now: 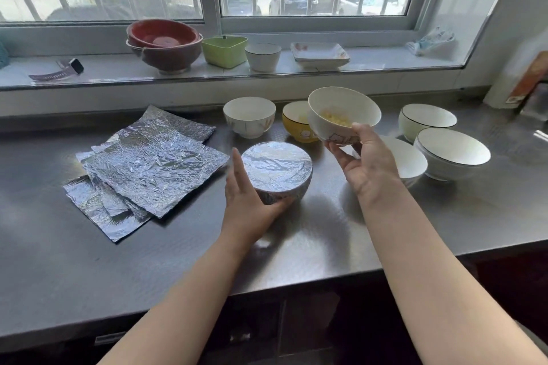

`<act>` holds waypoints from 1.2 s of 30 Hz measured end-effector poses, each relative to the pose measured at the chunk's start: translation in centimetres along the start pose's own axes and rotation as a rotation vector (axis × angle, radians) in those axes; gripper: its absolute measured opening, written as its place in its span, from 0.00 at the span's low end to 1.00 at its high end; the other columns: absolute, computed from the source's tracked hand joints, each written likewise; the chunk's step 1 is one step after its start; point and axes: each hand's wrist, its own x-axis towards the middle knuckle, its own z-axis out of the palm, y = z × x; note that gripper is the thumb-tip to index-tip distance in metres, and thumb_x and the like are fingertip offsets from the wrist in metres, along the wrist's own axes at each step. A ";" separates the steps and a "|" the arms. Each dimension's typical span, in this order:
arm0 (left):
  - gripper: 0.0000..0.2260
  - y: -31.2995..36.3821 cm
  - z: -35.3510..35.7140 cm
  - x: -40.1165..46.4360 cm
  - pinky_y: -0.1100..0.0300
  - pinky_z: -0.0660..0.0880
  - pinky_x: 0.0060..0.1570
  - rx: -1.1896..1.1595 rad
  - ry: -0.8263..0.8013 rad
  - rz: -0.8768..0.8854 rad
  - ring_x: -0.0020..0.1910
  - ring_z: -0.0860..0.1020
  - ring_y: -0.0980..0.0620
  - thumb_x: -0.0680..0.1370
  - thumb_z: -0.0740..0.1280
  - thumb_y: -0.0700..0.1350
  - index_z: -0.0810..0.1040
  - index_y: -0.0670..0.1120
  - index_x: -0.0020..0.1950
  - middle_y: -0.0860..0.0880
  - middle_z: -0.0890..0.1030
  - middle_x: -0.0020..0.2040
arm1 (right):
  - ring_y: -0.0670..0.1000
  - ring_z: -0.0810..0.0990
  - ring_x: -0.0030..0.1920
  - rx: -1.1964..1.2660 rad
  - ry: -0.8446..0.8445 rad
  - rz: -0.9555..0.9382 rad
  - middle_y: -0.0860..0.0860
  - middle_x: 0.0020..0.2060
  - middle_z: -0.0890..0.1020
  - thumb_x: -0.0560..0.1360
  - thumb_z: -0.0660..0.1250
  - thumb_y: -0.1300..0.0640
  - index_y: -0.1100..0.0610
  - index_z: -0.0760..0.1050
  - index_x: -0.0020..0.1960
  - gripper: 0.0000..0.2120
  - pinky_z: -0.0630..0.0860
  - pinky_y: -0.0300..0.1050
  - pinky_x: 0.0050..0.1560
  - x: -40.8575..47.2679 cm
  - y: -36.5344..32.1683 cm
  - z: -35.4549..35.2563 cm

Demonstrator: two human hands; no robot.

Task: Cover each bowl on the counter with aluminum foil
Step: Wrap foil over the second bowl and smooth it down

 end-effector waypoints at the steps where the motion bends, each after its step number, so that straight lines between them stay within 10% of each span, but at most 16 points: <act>1: 0.60 0.0 0.4 0.7 0.50 0.51 0.75 -0.011 -0.009 0.002 0.78 0.49 0.49 0.65 0.78 0.60 0.32 0.58 0.77 0.49 0.50 0.79 | 0.54 0.84 0.28 -0.005 0.001 -0.013 0.60 0.56 0.75 0.76 0.68 0.64 0.62 0.71 0.64 0.17 0.84 0.49 0.44 0.0 -0.3 -0.2; 9: 0.61 1.0 4.2 5.1 0.51 0.52 0.74 -0.051 -0.097 0.059 0.77 0.51 0.49 0.65 0.79 0.59 0.30 0.60 0.75 0.47 0.51 0.78 | 0.70 0.80 0.56 -0.008 0.055 0.010 0.59 0.59 0.75 0.74 0.70 0.63 0.60 0.73 0.57 0.13 0.81 0.47 0.36 0.8 -1.9 -2.4; 15: 0.62 2.0 6.5 7.3 0.50 0.52 0.75 -0.066 -0.148 0.085 0.77 0.51 0.49 0.65 0.79 0.58 0.29 0.60 0.75 0.47 0.51 0.77 | 0.68 0.80 0.57 0.024 0.055 0.011 0.57 0.56 0.79 0.72 0.72 0.62 0.61 0.71 0.64 0.22 0.81 0.49 0.39 1.4 -2.5 -3.2; 25: 0.60 0.6 3.2 6.0 0.47 0.50 0.77 -0.129 -0.151 0.139 0.79 0.44 0.55 0.63 0.78 0.62 0.37 0.57 0.79 0.52 0.42 0.81 | 0.65 0.79 0.60 -0.077 -0.091 0.047 0.60 0.48 0.79 0.75 0.69 0.64 0.62 0.76 0.49 0.03 0.84 0.52 0.39 -2.8 -2.4 -1.5; 30: 0.53 -0.4 -2.4 1.0 0.59 0.63 0.70 -0.321 -0.042 0.185 0.74 0.61 0.62 0.63 0.74 0.65 0.47 0.57 0.79 0.59 0.54 0.78 | 0.61 0.84 0.43 -0.203 -0.281 0.248 0.60 0.44 0.82 0.77 0.66 0.63 0.65 0.75 0.58 0.11 0.82 0.46 0.36 -5.7 0.5 0.1; 36: 0.44 -2.7 -5.3 -3.2 0.68 0.69 0.59 -0.296 0.026 0.088 0.63 0.71 0.68 0.63 0.74 0.62 0.58 0.59 0.76 0.64 0.64 0.69 | 0.69 0.82 0.52 -0.287 -0.357 0.499 0.64 0.53 0.81 0.77 0.64 0.65 0.66 0.75 0.60 0.13 0.84 0.55 0.44 -6.5 5.4 -0.6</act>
